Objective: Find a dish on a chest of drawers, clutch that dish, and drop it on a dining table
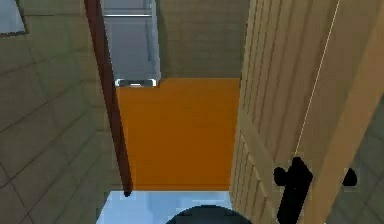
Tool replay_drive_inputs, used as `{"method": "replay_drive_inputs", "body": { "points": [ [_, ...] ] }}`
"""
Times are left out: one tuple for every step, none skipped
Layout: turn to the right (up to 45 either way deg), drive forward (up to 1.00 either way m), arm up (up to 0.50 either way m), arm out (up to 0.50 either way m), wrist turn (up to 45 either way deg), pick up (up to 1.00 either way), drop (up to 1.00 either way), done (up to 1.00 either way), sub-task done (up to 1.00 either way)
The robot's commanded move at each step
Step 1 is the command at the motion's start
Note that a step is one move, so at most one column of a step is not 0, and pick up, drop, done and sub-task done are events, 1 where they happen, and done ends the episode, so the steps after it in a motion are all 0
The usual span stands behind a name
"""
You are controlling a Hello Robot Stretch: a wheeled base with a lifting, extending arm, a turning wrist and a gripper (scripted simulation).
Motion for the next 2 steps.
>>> {"method": "replay_drive_inputs", "body": {
  "points": [
    [0.0, 1.0, 0.0, 0.0, 0.0, 0.0, 0.0, 0.0, 0.0],
    [0.0, 0.7, 0.0, 0.0, 0.0, 0.0, 0.0, 0.0, 0.0]
  ]
}}
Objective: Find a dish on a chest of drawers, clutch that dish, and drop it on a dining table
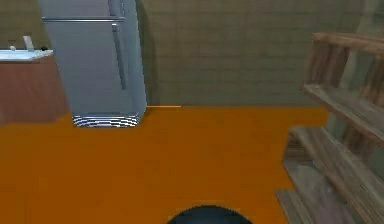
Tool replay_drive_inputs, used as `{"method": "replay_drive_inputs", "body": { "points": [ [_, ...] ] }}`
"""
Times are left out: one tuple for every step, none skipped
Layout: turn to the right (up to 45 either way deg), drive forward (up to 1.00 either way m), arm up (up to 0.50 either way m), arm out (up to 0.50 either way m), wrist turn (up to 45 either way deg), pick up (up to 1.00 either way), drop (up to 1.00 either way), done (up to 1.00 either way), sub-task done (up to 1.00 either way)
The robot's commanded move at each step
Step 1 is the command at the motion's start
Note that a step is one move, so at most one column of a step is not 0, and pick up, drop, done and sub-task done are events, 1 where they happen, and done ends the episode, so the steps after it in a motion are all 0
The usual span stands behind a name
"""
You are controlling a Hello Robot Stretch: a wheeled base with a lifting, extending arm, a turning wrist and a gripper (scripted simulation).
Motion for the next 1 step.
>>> {"method": "replay_drive_inputs", "body": {
  "points": [
    [-45.0, 0.0, 0.0, 0.0, 0.0, 0.0, 0.0, 0.0, 0.0]
  ]
}}
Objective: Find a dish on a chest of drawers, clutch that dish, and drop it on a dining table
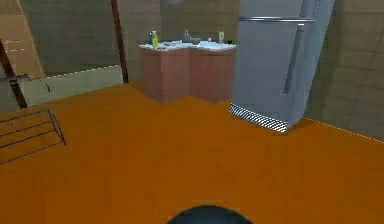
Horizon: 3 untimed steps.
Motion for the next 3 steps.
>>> {"method": "replay_drive_inputs", "body": {
  "points": [
    [-30.0, 0.0, 0.0, 0.0, 0.0, 0.0, 0.0, 0.0, 0.0],
    [0.0, 0.4, 0.0, 0.0, 0.0, 0.0, 0.0, 0.0, 0.0],
    [45.0, 0.0, 0.0, 0.0, 0.0, 0.0, 0.0, 0.0, 0.0]
  ]
}}
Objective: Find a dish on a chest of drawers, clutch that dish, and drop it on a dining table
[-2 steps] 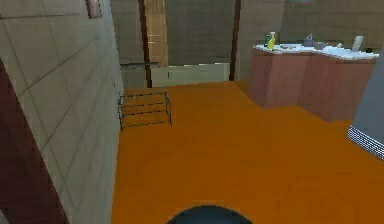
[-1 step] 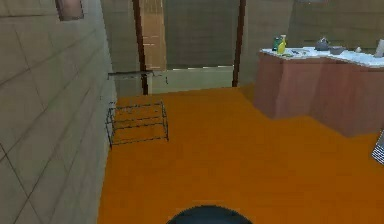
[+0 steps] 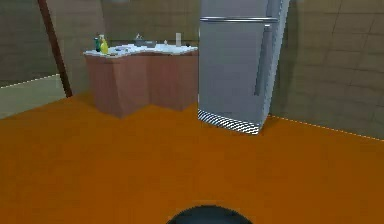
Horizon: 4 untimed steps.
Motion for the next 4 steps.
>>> {"method": "replay_drive_inputs", "body": {
  "points": [
    [36.0, 0.0, 0.0, 0.0, 0.0, 0.0, 0.0, 0.0, 0.0],
    [0.0, 0.25, 0.0, 0.0, 0.0, 0.0, 0.0, 0.0, 0.0],
    [-45.0, 0.0, 0.0, 0.0, 0.0, 0.0, 0.0, 0.0, 0.0],
    [-27.0, 0.0, 0.0, 0.0, 0.0, 0.0, 0.0, 0.0, 0.0]
  ]
}}
